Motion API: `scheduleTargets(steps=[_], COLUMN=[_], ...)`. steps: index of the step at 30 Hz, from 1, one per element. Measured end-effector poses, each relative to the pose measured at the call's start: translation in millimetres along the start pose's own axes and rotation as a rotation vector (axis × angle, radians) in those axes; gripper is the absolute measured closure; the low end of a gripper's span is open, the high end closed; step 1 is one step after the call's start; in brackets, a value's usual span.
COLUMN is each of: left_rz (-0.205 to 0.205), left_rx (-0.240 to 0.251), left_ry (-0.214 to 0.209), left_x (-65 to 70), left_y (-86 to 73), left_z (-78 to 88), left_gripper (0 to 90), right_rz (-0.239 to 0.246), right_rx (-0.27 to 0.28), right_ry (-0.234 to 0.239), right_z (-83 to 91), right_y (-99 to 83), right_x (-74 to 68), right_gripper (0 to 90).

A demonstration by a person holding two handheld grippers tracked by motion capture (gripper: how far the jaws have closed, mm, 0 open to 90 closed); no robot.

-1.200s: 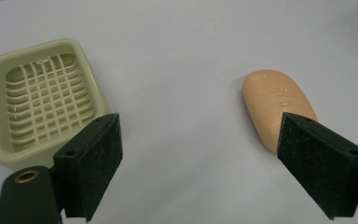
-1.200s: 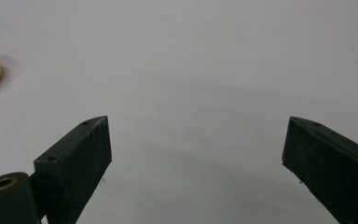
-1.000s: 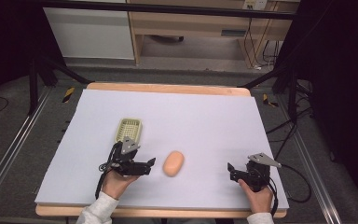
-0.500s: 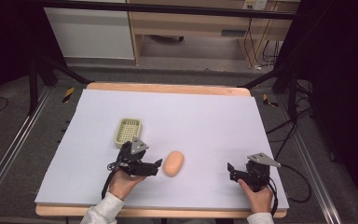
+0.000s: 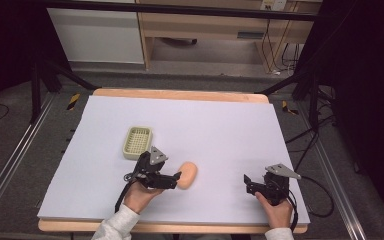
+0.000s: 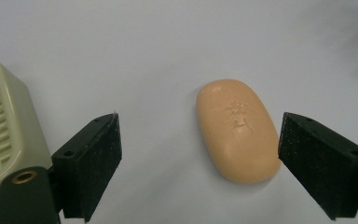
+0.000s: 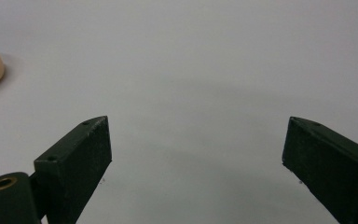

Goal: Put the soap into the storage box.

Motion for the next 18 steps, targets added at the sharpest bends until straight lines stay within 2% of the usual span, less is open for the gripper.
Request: scheduleTargets(steps=[18], left_rz=[-0.009], left_rx=[-0.032], left_ry=[-0.026], left_x=[14.8], left_y=[6.1], left_z=[-23.1], left_gripper=[11.6], right_rz=[0.006], right_rx=[0.0], right_ry=[0.002], right_z=[-0.6], right_y=[-0.1], right_x=[-1.3], right_gripper=[8.3])
Point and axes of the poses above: each handheld gripper's, and its own axes: z roughly backward along the jaws, y roughly out of its top, x roughly to its right, the point moved 4 cm from there along -z, roughly forward along the jaws, and after that the axes turned 11 degrees about -y, right-handed, at the moved point
